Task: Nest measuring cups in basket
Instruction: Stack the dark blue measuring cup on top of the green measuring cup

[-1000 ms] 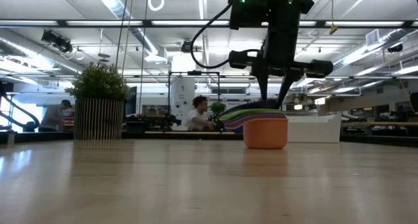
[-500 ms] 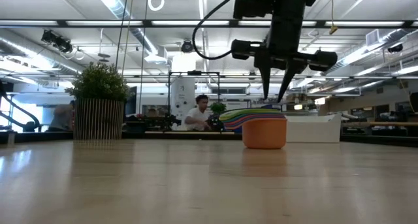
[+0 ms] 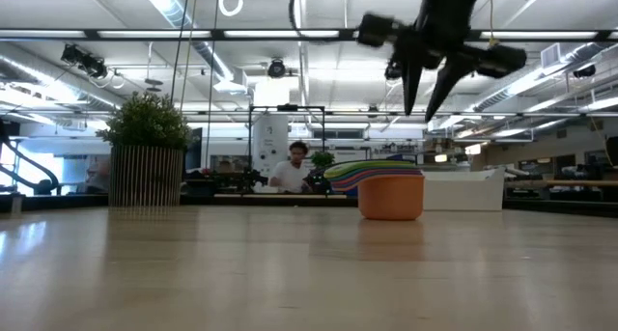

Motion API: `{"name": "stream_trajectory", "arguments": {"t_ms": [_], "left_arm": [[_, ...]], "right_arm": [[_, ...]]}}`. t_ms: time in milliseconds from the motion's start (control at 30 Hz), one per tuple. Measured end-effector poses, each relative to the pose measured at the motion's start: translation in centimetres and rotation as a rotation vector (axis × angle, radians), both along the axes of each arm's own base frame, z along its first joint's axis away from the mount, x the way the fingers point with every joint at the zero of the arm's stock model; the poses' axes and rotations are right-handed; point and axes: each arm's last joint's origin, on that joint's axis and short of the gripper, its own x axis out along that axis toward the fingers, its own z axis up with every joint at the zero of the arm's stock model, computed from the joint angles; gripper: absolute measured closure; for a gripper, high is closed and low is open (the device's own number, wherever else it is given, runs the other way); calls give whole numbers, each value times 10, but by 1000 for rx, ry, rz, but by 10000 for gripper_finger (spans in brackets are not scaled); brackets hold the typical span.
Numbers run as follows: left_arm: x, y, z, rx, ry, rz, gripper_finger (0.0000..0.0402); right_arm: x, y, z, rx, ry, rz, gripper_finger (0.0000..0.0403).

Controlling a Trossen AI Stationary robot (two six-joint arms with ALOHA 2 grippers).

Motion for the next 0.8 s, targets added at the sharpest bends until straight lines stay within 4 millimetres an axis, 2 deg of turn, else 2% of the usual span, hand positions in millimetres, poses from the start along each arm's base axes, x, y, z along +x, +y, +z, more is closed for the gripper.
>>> {"name": "stream_trajectory", "arguments": {"t_ms": [200, 367, 633, 800], "left_arm": [[7, 7, 0, -21, 13, 66, 400], [15, 15, -1, -37, 12, 147, 400], [38, 25, 3, -149, -88, 311, 400], [54, 34, 2, -187, -182, 492, 400]], "right_arm": [[-16, 32, 31, -127, -177, 102, 296], [-35, 50, 56, -265, -299, 207, 304], [-55, 63, 86, -403, -438, 491, 353], [-60, 67, 104, -461, -550, 741, 385]]}}
